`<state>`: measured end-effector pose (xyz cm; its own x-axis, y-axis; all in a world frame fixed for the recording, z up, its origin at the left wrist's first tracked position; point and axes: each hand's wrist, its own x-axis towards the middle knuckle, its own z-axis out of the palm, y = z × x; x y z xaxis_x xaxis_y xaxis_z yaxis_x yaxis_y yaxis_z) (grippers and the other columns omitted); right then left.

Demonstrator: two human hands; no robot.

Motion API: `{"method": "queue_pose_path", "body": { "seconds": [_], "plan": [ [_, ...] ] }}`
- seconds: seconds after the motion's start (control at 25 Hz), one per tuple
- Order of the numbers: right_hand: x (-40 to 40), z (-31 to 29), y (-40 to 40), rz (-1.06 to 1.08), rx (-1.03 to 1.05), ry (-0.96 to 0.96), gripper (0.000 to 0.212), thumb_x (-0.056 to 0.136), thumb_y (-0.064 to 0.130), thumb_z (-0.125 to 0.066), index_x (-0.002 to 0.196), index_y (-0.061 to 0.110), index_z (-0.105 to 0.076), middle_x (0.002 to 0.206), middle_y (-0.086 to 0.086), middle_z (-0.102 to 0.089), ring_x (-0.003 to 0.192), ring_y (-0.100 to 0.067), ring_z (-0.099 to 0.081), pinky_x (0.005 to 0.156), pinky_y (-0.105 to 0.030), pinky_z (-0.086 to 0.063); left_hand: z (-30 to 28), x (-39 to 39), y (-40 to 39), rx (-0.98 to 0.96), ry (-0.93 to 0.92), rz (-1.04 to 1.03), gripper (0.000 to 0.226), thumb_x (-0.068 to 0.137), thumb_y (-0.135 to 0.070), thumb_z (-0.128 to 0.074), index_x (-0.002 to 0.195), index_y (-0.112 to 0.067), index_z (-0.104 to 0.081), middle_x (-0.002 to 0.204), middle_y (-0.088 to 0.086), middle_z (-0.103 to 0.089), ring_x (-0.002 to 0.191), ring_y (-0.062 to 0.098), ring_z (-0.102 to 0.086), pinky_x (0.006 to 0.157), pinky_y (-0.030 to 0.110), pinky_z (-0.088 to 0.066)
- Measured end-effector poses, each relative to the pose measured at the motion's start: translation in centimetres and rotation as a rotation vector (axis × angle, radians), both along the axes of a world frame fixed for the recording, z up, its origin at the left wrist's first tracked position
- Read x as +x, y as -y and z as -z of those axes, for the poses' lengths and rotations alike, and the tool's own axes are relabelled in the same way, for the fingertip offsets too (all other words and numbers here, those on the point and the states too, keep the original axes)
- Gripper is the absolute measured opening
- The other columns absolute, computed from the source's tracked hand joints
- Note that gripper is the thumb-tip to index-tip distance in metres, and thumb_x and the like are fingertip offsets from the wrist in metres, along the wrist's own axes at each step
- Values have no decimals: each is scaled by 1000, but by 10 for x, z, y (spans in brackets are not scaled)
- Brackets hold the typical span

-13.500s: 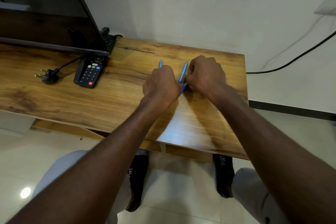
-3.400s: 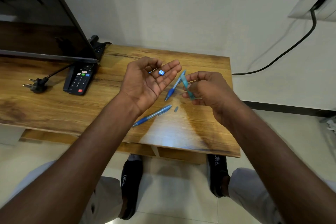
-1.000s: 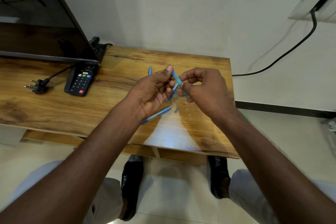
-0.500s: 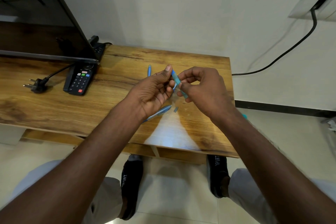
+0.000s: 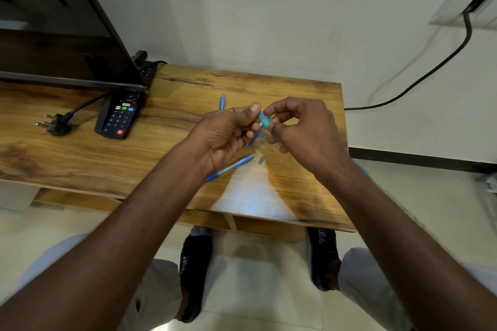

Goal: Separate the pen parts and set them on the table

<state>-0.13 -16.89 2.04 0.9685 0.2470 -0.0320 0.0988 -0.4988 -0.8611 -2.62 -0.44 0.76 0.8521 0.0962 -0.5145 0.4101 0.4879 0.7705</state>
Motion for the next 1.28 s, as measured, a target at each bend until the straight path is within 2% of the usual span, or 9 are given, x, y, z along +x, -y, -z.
{"method": "queue_pose_path", "body": {
  "seconds": [0.16, 0.32, 0.52, 0.68, 0.76, 0.96, 1.16, 1.28],
  "plan": [
    [-3, -1, -1, -88, -5, -10, 48, 88, -2, -72, 122, 32, -73, 86, 1, -73, 68, -19, -78, 63, -51, -65, 5, -2, 3, -31, -33, 44, 8, 97, -14, -71, 99, -6, -69, 72, 3, -66, 65, 7, -60, 56, 15, -51],
    [0, 0, -1, -66, -34, 20, 38, 95, 9, -70, 122, 35, -75, 90, 7, -73, 75, -16, -76, 68, -50, -65, 2, -2, 5, -11, 7, 5, 18, 98, -22, -72, 103, -5, -69, 76, 6, -68, 67, 10, -63, 60, 18, -53],
    [8, 9, 12, 57, -191, -37, 27, 89, 13, -75, 111, 30, -79, 83, 6, -76, 78, -13, -73, 76, -44, -63, -1, 1, 0, -48, -50, -43, 39, 103, -41, -63, 106, -4, -72, 89, 13, -76, 76, 18, -75, 70, 26, -62],
    [15, 17, 19, 41, -394, -28, 42, 91, 14, -75, 128, 34, -71, 108, 1, -77, 92, -17, -71, 77, -35, -56, -5, -1, 0, -78, -63, -31, 39, 105, -39, -60, 109, -2, -72, 91, 14, -77, 76, 19, -77, 72, 27, -63],
    [17, 22, 21, 34, -469, -7, 41, 92, 14, -74, 129, 32, -70, 111, -1, -76, 97, -20, -70, 76, -33, -53, -6, -2, 1, -83, -64, -19, 40, 106, -38, -58, 111, -1, -72, 94, 15, -77, 77, 20, -78, 73, 27, -63],
    [18, 38, 20, 39, -615, 3, 28, 90, 15, -77, 118, 20, -73, 109, -7, -75, 98, -26, -70, 82, -40, -60, -10, -3, 1, -93, -63, 28, 56, 107, -49, -51, 122, 1, -69, 111, 21, -78, 91, 25, -78, 78, 29, -65],
    [17, 32, 21, 56, -772, 29, 25, 96, 22, -70, 121, 19, -69, 118, -5, -69, 103, -28, -66, 77, -37, -53, -11, -4, -1, -68, -42, 63, 69, 106, -60, -43, 128, 1, -66, 118, 23, -76, 102, 28, -77, 88, 31, -62],
    [15, 27, 19, 100, -690, 120, 23, 97, 20, -68, 119, 19, -72, 118, -3, -70, 103, -27, -67, 81, -37, -54, -11, -4, -2, -45, -38, 72, 73, 105, -63, -40, 130, 1, -65, 117, 22, -77, 100, 27, -77, 85, 30, -62]
  ]
}}
